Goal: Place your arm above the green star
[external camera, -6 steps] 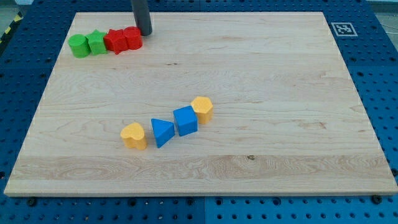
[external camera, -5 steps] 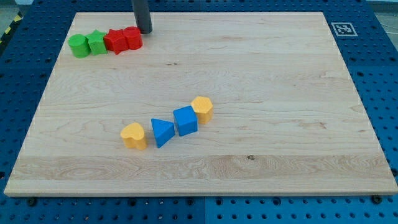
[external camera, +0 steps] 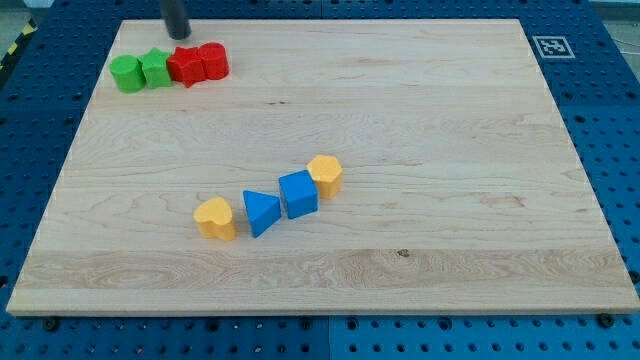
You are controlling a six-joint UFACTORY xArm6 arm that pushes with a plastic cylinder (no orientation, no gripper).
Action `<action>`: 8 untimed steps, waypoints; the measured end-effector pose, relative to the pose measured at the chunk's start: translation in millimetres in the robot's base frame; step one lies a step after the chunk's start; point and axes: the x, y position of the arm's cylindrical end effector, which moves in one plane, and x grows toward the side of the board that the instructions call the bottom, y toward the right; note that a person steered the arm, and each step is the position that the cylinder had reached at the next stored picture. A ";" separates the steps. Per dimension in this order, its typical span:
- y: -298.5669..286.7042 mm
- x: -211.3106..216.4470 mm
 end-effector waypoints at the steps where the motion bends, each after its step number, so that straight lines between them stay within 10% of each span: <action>1: -14.6 15.0; 8: -16.5 51.1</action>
